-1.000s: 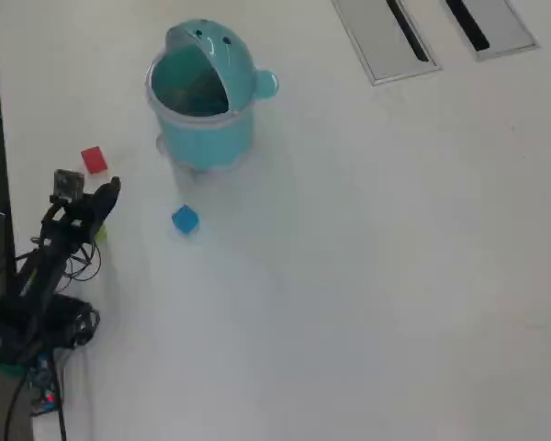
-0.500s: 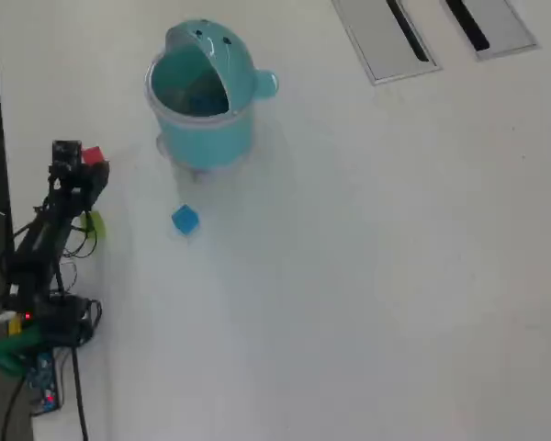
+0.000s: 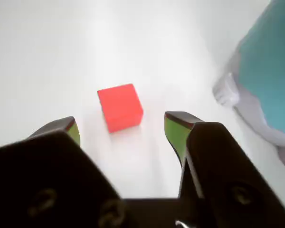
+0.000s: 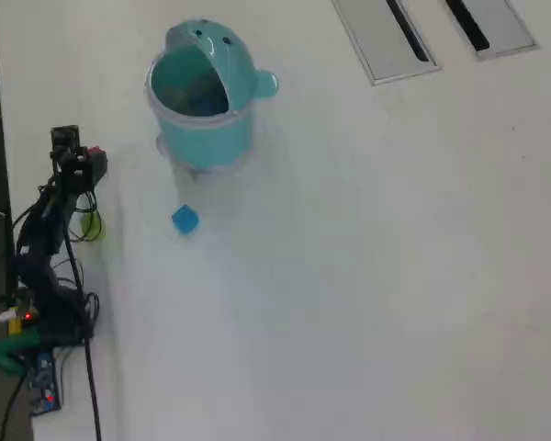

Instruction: Grasp RGB lego blocks and put them in the bin one by one.

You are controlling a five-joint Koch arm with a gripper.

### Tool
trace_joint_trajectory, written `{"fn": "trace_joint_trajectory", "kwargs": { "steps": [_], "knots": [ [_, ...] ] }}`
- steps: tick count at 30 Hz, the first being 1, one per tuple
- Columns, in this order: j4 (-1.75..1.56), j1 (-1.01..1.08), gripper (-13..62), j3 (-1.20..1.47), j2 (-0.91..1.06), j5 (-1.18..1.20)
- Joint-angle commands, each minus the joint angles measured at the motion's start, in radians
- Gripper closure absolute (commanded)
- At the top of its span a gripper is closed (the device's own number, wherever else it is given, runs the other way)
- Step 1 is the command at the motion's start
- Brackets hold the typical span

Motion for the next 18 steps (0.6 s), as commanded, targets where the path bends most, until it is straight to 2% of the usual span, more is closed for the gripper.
{"fn": "trace_joint_trajectory", "kwargs": {
  "steps": [1,18],
  "knots": [
    [-0.009,-0.021,16.5,-0.095,-0.02,-0.025],
    [-0.003,-0.005,17.1,-0.247,-0.215,-0.025]
  ]
}}
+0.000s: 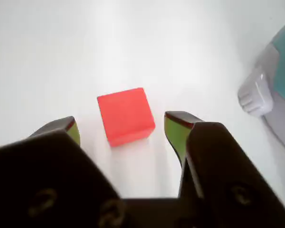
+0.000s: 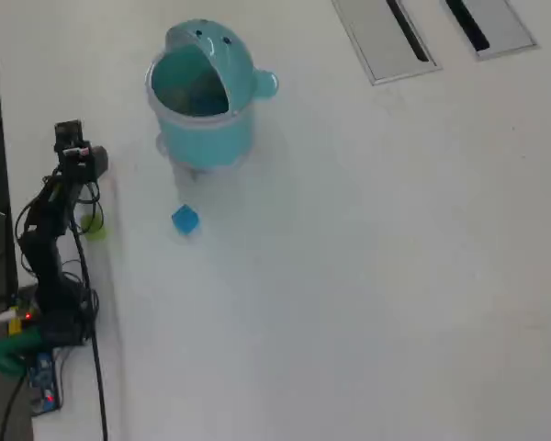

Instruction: Grasp RGB lego blocks and put them in the bin one by one.

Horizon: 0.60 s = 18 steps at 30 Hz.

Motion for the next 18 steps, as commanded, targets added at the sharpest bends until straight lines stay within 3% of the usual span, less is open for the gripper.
{"fn": "trace_joint_trajectory", "kwargs": {
  "steps": [1,18],
  "knots": [
    [-0.002,0.009,17.1,-0.086,-0.003,-0.02],
    [-0.015,0.009,17.2,-0.183,-0.169,-0.021]
  ]
}}
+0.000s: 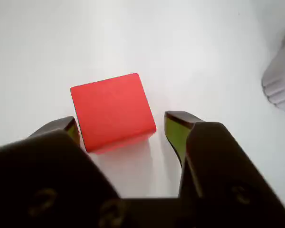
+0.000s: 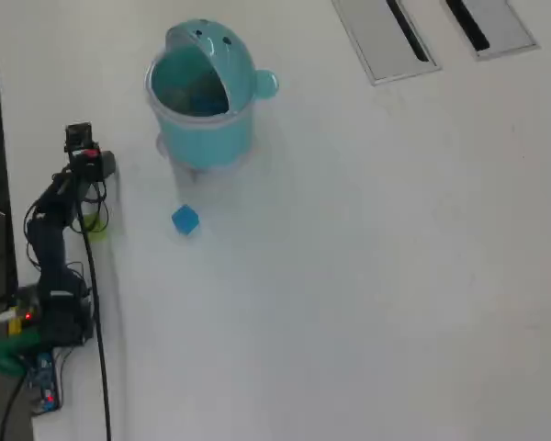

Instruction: Grasp RGB lego blocks and put them in the bin one by one.

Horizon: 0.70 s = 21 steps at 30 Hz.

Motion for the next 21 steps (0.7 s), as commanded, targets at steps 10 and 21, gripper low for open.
{"fn": "trace_joint_trajectory", "kwargs": {
  "steps": [10,21],
  "knots": [
    [-0.038,-0.011,33.6,-0.061,0.015,0.034],
    [-0.031,0.072,39.2,-0.009,0.238,0.04]
  ]
}}
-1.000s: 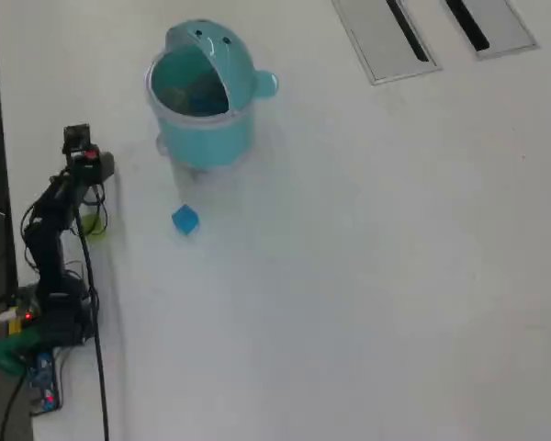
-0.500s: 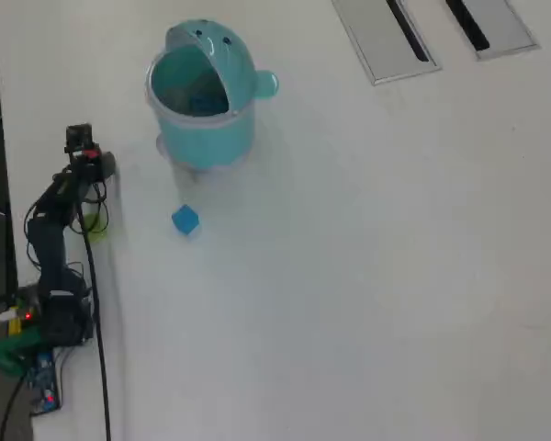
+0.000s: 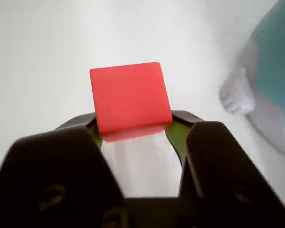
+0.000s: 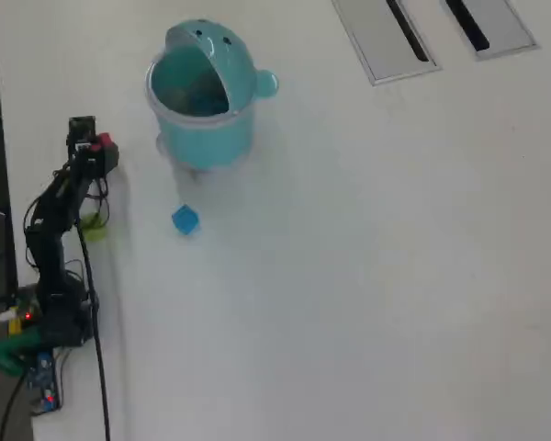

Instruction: Grasp RGB lego blocks and put them in the bin one by one.

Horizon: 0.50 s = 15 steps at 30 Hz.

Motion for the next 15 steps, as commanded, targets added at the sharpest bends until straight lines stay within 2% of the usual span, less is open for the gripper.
{"fn": "trace_joint_trajectory", "kwargs": {
  "steps": [1,6,15],
  "knots": [
    [-0.023,0.025,39.2,-0.018,0.118,-0.008],
    [-0.012,0.069,39.1,-0.002,0.224,-0.011],
    [-0.014,0.114,39.1,-0.049,0.301,-0.009]
  ]
}}
